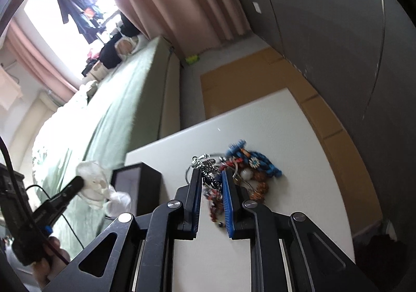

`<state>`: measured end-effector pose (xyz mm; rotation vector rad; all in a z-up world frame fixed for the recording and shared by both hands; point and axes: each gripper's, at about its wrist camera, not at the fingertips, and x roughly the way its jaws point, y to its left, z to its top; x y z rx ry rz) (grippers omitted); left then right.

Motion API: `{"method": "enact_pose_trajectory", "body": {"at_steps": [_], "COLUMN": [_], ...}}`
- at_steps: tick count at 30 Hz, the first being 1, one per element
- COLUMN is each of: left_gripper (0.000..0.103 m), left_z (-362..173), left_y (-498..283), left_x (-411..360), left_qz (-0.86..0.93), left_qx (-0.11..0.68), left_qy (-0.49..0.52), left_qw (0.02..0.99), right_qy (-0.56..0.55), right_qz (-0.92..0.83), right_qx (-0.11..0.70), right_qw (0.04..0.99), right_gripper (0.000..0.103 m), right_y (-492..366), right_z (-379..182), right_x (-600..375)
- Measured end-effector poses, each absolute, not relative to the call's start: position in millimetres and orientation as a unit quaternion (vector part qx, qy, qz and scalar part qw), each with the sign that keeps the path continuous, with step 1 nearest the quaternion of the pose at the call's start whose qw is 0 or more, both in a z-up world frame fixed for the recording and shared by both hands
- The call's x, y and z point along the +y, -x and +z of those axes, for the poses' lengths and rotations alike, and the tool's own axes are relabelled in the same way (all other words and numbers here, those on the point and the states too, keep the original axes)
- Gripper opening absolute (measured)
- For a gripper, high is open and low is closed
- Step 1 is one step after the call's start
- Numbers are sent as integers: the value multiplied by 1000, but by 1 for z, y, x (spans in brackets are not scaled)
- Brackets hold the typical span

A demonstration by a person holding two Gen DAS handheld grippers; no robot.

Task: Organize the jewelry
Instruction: 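Lower the pouch into the black box with left while right drops chain in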

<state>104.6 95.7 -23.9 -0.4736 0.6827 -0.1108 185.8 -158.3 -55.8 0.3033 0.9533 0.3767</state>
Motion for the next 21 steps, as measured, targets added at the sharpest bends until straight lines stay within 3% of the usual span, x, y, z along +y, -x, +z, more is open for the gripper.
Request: {"method": "enact_pose_trajectory", "body": {"at_steps": [13,21], "left_gripper": [0,0], "left_z": [-11,-2], "left_y": [-95,-86], "left_x": [119,129], "left_qz": [-63,-64], "left_qx": [305,291], "left_qy": [269,280], "left_qw": [911,913], "right_qy": [-80,-79], "right_qz": [212,220], "right_qx": [444,383], "right_qw": [867,894], "right_gripper": [16,16], "right_y": [-180,-162], "right_z": [1,62], "right_x": [-132,-124]}}
